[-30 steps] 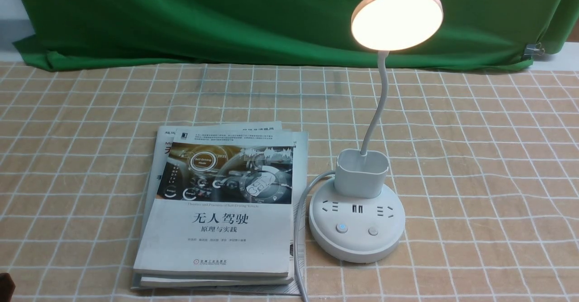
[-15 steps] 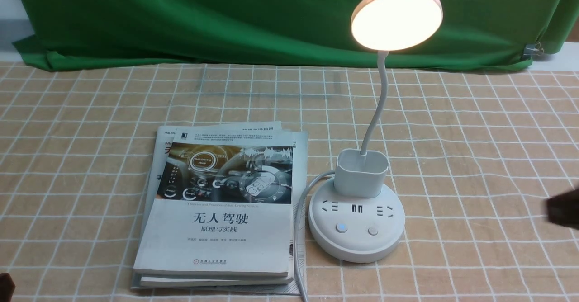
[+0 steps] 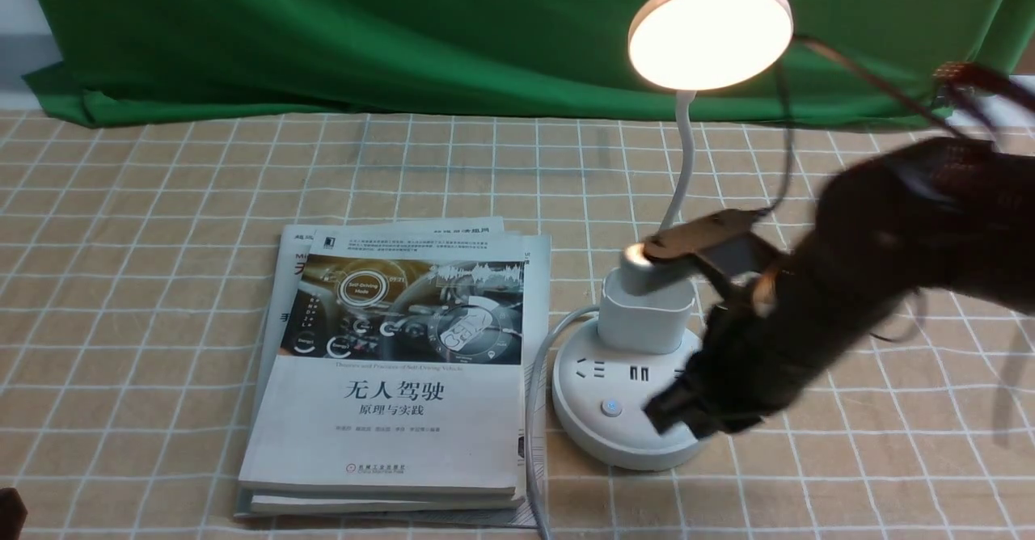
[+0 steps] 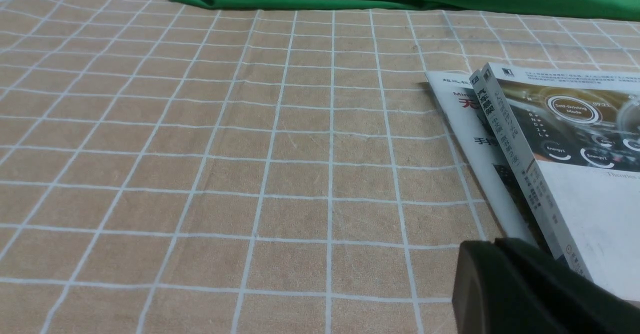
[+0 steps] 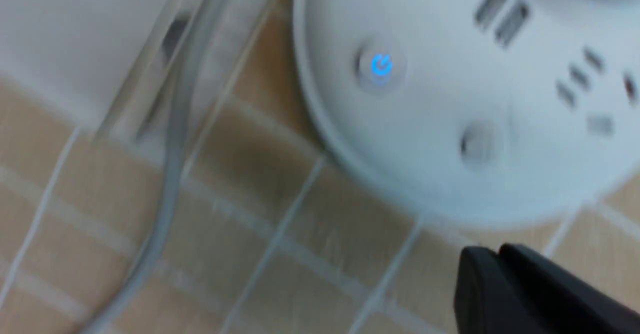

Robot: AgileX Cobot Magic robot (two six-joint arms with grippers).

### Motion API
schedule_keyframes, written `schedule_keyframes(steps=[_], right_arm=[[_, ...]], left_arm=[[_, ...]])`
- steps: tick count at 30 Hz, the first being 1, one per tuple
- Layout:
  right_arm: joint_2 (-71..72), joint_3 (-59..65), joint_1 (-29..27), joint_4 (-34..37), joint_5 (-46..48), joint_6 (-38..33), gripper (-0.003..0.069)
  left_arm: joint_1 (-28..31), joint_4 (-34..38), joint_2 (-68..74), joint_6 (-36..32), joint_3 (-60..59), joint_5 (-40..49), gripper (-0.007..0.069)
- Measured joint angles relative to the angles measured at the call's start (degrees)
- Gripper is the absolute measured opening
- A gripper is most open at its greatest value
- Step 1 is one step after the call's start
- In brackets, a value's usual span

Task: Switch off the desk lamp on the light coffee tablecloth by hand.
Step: 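Press the power button on the lamp base to turn the lamp off with the right gripper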

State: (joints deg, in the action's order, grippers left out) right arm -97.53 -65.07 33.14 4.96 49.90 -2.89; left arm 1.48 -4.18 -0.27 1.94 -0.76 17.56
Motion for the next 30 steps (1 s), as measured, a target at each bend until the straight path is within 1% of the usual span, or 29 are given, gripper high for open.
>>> schedule_keyframes(steps=[6, 18, 26, 30], right_arm=[[-4.7, -4.4, 0.0, 0.1, -0.5, 0.0, 0.0038], [-9.1, -5.1, 0.0, 0.4, -2.0, 0.0, 0.0038], [-9.4, -5.8, -0.1, 1.1, -2.1, 0.0, 0.0038], [-6.7, -5.4, -0.2, 0.0, -2.0, 0.0, 0.0038]], left_arm=[[0.0, 0.0, 0.0, 0.0, 0.0, 0.0, 0.0004], [0.0, 0.0, 0.0, 0.0, 0.0, 0.0, 0.0004], [0.0, 0.0, 0.0, 0.0, 0.0, 0.0, 0.0004], [0.0, 0.0, 0.0, 0.0, 0.0, 0.0, 0.0004]])
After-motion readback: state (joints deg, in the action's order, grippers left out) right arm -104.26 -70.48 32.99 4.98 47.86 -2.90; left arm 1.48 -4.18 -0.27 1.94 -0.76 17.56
